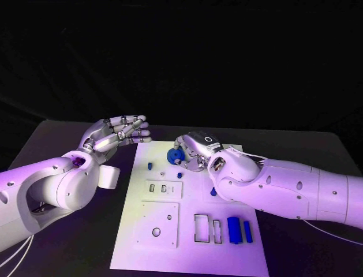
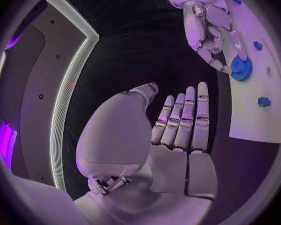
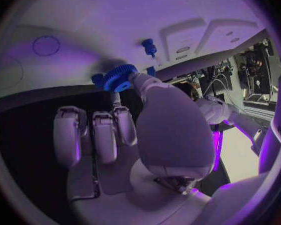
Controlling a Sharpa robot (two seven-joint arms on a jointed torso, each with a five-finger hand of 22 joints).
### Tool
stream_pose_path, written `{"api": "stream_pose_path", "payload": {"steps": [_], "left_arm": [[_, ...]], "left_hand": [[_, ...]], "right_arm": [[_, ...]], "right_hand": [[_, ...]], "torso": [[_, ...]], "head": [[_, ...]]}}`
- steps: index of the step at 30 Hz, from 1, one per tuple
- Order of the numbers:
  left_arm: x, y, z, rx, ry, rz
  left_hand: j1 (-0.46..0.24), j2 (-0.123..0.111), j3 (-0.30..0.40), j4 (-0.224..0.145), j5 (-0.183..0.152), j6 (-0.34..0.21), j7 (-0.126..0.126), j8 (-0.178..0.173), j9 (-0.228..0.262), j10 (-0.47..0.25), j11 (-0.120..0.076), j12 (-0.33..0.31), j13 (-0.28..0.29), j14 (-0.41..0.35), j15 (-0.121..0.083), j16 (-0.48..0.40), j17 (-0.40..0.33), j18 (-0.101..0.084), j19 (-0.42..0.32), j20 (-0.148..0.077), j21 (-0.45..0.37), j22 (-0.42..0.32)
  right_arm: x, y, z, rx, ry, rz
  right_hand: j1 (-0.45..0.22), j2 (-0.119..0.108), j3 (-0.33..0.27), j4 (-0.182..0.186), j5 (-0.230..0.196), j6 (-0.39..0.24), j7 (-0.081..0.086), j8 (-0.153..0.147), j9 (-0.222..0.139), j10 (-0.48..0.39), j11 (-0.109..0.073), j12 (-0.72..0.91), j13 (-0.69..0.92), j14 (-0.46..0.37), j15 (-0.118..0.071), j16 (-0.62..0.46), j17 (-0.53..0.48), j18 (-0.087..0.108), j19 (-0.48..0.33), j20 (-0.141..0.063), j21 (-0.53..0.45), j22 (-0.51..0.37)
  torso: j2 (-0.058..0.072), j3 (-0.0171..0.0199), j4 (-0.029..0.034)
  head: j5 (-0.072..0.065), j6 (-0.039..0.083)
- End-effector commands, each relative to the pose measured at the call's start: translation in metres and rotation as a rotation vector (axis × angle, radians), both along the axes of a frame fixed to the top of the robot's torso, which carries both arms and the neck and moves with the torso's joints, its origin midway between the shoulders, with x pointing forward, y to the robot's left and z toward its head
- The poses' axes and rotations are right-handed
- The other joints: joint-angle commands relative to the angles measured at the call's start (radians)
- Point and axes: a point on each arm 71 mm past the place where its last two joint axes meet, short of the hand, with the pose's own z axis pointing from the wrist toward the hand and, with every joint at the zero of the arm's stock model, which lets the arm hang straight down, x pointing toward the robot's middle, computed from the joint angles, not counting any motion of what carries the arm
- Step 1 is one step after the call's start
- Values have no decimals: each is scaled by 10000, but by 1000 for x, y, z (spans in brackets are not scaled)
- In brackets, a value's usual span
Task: Assemble the parts on the task board
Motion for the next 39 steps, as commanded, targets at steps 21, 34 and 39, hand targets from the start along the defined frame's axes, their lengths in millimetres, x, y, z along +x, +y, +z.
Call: {"api": "stream_pose_path", "payload": {"steps": [21,34,39], "left_arm": [[0,-2,1,-84,-11,-197],[0,-1,1,-77,-9,-180],[0,-1,1,-74,-7,-173]], "left_hand": [[-92,41,29,-65,-27,-66,784,-33,-2,-105,7,29,0,-86,-4,37,21,109,-57,15,55,-17],[-92,41,29,-65,-27,-66,784,-33,-2,-105,7,29,0,-86,-4,37,21,109,-57,15,55,-17],[-92,41,29,-65,-27,-66,784,-33,-2,-105,7,29,0,-86,-4,37,21,109,-57,15,55,-17]], "right_arm": [[1,-4,-3,-296,226,-101],[0,-10,-10,122,1742,-41],[1,-13,-11,208,2009,-202]], "right_hand": [[-243,-121,-262,36,-738,-17,24,-154,-6,-64,93,-85,644,879,96,35,1811,-62,-31,145,-65,1067],[-1784,640,-1225,246,-72,-110,87,-678,-88,19,164,40,755,906,167,74,1932,-80,37,218,-33,1182],[-1770,661,-1218,238,-25,-91,83,-682,-89,34,162,58,774,910,164,79,1948,-89,59,218,-7,1211]], "torso": [[4,10,-12],[-11,12,-12],[-1,7,-7]], "head": [[7,-15],[15,-22],[5,-19]]}}
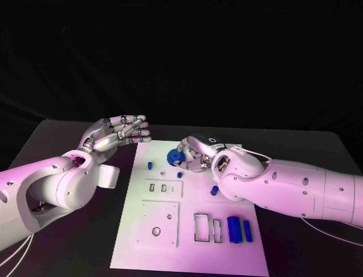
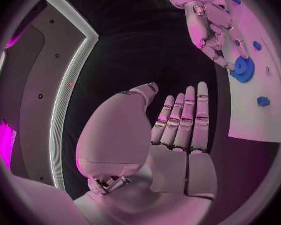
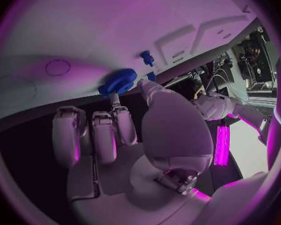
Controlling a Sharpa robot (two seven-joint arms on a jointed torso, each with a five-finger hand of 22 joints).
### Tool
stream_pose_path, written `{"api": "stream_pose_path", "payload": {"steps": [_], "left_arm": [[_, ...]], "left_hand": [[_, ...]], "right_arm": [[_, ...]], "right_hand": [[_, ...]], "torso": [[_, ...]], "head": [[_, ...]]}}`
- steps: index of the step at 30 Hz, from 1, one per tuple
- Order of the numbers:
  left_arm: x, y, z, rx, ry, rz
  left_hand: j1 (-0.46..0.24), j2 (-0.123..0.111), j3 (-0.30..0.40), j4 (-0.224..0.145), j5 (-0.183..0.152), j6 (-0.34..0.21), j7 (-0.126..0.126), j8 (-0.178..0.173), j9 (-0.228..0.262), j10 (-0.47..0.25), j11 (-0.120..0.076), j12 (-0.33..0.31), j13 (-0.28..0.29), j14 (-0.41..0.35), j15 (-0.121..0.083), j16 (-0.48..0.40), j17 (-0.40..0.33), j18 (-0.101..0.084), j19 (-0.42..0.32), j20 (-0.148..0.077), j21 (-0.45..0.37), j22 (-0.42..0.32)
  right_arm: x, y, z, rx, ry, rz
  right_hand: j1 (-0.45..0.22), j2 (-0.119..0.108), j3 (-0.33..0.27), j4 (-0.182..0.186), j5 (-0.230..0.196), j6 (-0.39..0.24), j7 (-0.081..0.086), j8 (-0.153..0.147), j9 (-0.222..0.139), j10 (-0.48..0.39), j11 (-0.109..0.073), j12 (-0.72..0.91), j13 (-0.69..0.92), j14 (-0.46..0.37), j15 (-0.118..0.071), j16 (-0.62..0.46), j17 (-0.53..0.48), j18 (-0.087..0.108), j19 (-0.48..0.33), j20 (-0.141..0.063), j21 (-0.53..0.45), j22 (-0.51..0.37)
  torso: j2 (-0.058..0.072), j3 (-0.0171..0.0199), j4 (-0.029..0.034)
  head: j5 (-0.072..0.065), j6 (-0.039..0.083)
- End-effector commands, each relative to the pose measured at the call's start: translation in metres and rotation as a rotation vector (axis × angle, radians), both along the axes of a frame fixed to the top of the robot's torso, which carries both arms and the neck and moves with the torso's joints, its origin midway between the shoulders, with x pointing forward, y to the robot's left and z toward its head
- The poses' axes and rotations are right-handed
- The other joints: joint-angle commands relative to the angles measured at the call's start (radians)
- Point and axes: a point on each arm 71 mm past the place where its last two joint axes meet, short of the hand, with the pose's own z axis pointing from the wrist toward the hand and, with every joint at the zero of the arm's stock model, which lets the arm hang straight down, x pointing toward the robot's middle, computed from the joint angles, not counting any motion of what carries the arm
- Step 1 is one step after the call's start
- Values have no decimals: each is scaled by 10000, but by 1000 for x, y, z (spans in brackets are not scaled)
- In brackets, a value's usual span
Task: Assemble the parts on the task board
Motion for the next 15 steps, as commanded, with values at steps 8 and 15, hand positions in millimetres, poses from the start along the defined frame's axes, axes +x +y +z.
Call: {"api": "stream_pose_path", "payload": {"steps": [8,15], "left_arm": [[-1,-1,1,-85,-51,-155],[-1,-1,1,-80,-45,-148]], "left_hand": [[-92,42,1,-37,-27,-49,766,-33,-2,-75,-22,29,0,-86,-4,38,15,108,-57,15,55,-17],[-92,42,1,-37,-27,-49,766,-33,-2,-75,-22,29,0,-86,-4,38,15,108,-57,15,55,-17]], "right_arm": [[0,-7,-8,113,1065,-277],[-3,-9,-9,84,1351,-362]], "right_hand": [[23,87,-6,-23,63,88,-5,-28,-6,78,41,51,792,882,56,46,1981,-90,25,37,24,1221],[71,119,28,-44,81,130,-13,-26,-4,94,33,71,811,882,51,46,1979,-96,44,34,45,1246]], "torso": [[6,-2,-8],[13,3,6]], "head": [[1,9],[-5,-5]]}}
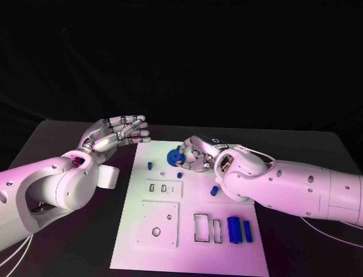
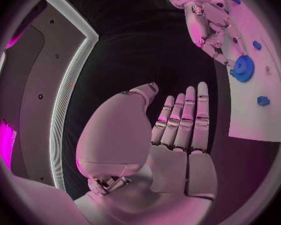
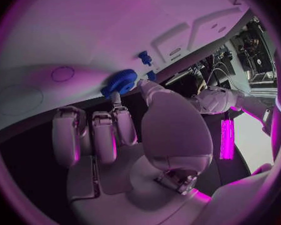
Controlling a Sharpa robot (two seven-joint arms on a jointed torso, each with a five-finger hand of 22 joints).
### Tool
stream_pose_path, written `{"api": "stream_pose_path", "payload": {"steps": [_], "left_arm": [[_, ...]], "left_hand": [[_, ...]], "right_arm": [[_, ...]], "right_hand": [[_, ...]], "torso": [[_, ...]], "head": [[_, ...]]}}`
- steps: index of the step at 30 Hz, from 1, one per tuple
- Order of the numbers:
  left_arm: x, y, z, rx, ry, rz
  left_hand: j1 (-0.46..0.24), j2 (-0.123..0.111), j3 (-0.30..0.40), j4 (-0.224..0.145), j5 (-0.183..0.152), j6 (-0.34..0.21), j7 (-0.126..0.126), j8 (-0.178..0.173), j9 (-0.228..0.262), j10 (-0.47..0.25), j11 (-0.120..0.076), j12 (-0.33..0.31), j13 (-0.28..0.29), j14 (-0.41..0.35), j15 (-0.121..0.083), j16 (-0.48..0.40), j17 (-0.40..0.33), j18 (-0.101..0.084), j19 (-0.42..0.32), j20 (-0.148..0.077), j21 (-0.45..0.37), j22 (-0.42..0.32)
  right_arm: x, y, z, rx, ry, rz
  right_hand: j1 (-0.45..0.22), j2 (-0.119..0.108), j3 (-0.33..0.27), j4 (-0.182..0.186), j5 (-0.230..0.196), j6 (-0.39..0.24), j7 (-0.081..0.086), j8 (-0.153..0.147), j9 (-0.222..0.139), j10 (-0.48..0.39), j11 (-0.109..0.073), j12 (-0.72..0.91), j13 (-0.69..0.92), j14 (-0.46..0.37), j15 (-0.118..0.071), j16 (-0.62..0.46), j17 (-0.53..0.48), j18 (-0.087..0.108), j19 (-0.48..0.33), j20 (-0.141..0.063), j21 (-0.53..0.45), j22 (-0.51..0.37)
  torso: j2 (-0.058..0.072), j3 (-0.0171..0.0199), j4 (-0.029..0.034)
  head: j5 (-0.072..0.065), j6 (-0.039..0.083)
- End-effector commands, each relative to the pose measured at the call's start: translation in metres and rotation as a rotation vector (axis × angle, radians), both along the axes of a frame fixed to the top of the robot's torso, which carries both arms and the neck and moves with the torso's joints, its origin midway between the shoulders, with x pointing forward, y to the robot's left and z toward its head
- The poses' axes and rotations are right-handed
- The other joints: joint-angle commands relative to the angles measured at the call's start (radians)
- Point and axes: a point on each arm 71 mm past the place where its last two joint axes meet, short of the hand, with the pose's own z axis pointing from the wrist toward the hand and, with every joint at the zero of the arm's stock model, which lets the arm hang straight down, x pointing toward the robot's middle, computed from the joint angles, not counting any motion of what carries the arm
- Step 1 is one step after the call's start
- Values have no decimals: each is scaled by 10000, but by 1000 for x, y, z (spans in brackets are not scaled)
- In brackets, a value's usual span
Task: Assemble the parts on the task board
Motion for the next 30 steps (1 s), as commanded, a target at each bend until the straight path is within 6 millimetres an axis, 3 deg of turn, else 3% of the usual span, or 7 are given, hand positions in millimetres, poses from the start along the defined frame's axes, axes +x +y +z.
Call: {"api": "stream_pose_path", "payload": {"steps": [1,7,13,22,27,30], "left_arm": [[-1,-2,2,-91,-51,-170],[-1,-2,2,-94,-57,-173],[-1,-1,2,-85,-59,-146],[-1,-1,2,-93,-63,-163],[-1,0,2,-85,-68,-135],[-1,0,2,-84,-70,-132]], "left_hand": [[-92,42,1,-37,-27,-49,766,-34,-2,-75,-22,29,0,-86,-4,38,17,108,-57,15,55,-17],[-92,42,1,-37,-27,-49,766,-34,-2,-75,-22,29,0,-86,-4,38,17,108,-57,15,55,-17],[-113,39,18,-51,-28,-74,772,-39,-2,-109,-17,27,-2,-102,0,47,31,108,-65,17,61,-20],[-113,39,18,-51,-28,-74,772,-39,-2,-109,-17,27,-2,-102,0,47,31,108,-65,17,61,-20],[-113,39,18,-51,-28,-74,772,-39,-2,-109,-17,27,-2,-102,0,47,31,108,-65,17,61,-20],[-113,39,18,-51,-28,-74,772,-39,-2,-109,-17,27,-2,-102,0,47,31,108,-65,17,61,-20]], "right_arm": [[-2,-2,-9,-263,793,-138],[-5,-3,-7,-229,660,-167],[-8,-6,-6,-178,543,-261],[-9,-2,-4,-129,418,-281],[-12,-3,-1,50,140,-272],[-13,-5,1,173,-37,-270]], "right_hand": [[17,65,28,-43,42,74,1,-22,2,59,-1,61,813,882,51,48,1980,-97,44,35,45,1239],[32,78,41,-48,46,85,-1,-22,2,65,-4,68,820,882,49,49,1983,-96,43,34,43,1238],[51,81,53,-58,47,92,-4,-24,1,69,-6,72,824,885,47,52,1993,-102,59,32,61,1258],[86,72,67,-76,47,88,-4,-37,-4,54,-7,55,805,883,44,50,1987,-108,74,30,79,1278],[115,65,79,-89,47,87,-4,-46,-7,55,-8,57,807,886,43,54,2001,-112,86,28,91,1292],[160,54,97,-109,48,91,-5,-56,-11,66,-10,71,821,888,41,56,2007,-118,103,26,111,1315]], "torso": [[6,1,8],[-3,0,22],[13,0,-18],[-5,-13,31],[11,7,6],[3,0,-10]], "head": [[-2,-21],[-1,-30],[2,-20],[-36,-45],[-5,-39],[-8,-33]]}}
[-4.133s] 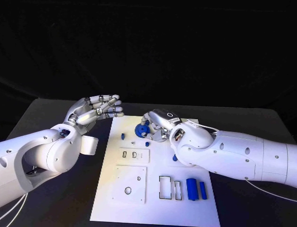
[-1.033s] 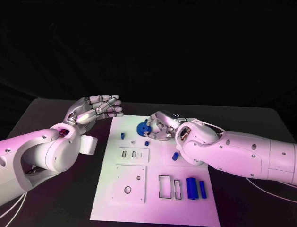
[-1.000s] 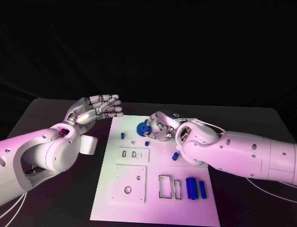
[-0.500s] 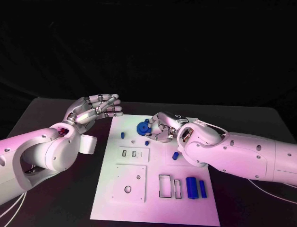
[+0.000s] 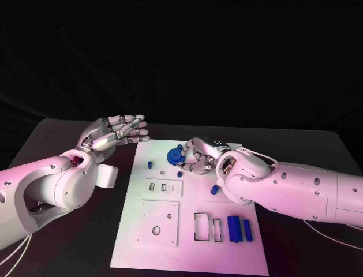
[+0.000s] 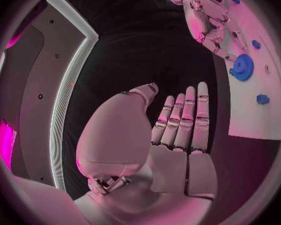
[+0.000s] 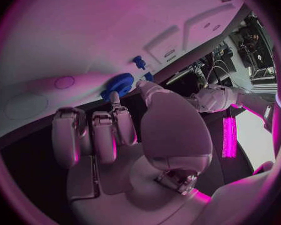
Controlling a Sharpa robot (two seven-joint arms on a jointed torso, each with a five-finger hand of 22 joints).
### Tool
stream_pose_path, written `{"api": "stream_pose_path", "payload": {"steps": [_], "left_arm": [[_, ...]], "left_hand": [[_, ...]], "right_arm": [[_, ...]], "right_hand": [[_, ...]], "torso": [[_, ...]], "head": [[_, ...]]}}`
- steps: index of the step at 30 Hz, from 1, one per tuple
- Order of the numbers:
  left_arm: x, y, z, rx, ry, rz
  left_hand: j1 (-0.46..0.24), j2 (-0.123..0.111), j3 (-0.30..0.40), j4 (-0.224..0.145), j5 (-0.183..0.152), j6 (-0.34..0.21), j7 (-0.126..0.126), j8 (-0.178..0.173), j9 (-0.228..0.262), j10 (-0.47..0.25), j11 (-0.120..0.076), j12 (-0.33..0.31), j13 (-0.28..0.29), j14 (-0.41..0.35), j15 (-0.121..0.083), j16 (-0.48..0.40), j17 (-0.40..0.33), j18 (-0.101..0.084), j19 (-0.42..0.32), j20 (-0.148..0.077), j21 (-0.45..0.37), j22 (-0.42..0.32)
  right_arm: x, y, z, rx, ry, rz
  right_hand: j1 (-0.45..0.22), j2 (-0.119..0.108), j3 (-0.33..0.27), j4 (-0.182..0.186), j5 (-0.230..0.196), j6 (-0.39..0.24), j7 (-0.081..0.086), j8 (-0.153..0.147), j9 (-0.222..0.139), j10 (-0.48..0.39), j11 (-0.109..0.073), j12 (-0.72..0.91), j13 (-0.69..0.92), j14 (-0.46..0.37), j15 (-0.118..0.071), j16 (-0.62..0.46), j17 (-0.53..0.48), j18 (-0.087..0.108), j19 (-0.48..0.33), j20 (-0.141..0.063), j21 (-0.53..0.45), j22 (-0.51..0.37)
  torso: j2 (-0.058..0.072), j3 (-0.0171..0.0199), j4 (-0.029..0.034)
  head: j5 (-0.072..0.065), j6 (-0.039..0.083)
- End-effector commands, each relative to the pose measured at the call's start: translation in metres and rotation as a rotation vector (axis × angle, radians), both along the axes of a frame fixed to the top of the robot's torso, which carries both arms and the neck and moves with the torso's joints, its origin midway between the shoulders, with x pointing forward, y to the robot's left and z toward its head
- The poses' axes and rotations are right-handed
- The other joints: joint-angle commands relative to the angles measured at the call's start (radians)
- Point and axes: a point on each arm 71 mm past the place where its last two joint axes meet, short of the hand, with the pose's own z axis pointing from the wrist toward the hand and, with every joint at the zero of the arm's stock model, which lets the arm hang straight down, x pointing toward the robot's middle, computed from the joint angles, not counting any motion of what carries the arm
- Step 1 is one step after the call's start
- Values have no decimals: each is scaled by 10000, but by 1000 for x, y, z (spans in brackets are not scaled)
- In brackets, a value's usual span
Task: Assemble the parts on the task board
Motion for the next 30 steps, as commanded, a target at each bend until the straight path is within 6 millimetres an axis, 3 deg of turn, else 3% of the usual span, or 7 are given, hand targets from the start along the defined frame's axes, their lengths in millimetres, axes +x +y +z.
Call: {"api": "stream_pose_path", "payload": {"steps": [1,5,13,18,24,30], "left_arm": [[-1,-2,2,-94,-73,-153],[-1,-1,2,-91,-74,-143],[0,-1,1,-90,-74,-142],[0,-2,1,-94,-71,-156],[0,-3,1,-99,-67,-174],[0,-3,1,-96,-62,-170]], "left_hand": [[-72,-3,18,-51,-28,-74,772,-39,-2,-73,19,27,-2,-102,0,47,9,107,-65,17,61,-9],[-72,-3,18,-51,-28,-74,772,-39,-2,-73,19,27,-2,-102,0,47,9,107,-65,17,61,-9],[-72,-3,18,-51,-28,-74,772,-39,-2,-73,19,27,-2,-102,0,47,9,107,-65,17,61,-9],[-72,-3,18,-51,-28,-74,772,-39,-2,-73,19,27,-2,-102,0,47,9,107,-65,17,61,-9],[-72,-3,18,-51,-28,-74,772,-39,-2,-73,19,27,-2,-102,0,47,9,107,-65,17,61,-9],[-72,-3,18,-51,-28,-74,772,-39,-2,-73,19,27,-2,-102,0,47,9,107,-65,17,61,-9]], "right_arm": [[-2,-1,3,95,-399,-48],[-5,-1,8,267,-759,59],[-3,4,11,311,-931,170],[1,9,8,74,-666,169],[8,12,3,-279,-358,90],[11,13,2,-372,-328,23]], "right_hand": [[132,14,43,-54,48,92,-7,-46,7,68,-9,48,826,888,41,58,2011,-121,75,-10,73,1328],[176,2,62,-73,49,98,-8,-55,4,85,-11,67,846,894,39,65,2035,-129,96,-12,98,1355],[264,-68,86,-91,43,-4,27,-166,-38,50,13,28,803,896,52,69,2046,-127,90,-10,87,1352],[362,-97,10,-10,50,-436,184,-596,-261,-16,145,-45,726,891,159,68,2035,-128,84,71,74,1361],[403,-73,-140,31,60,-639,270,-826,-429,-50,224,-77,688,886,228,63,2017,-120,60,134,44,1344],[440,12,-366,53,74,-1251,358,-1132,-797,-95,304,-118,639,878,303,57,1991,-105,22,206,-5,1310]], "torso": [[-8,-4,-27],[-10,1,-33],[-8,0,13],[-9,-8,8],[2,-14,13],[-7,-16,10]], "head": [[4,9],[12,18],[-39,40],[-38,39],[-21,34],[-16,33]]}}
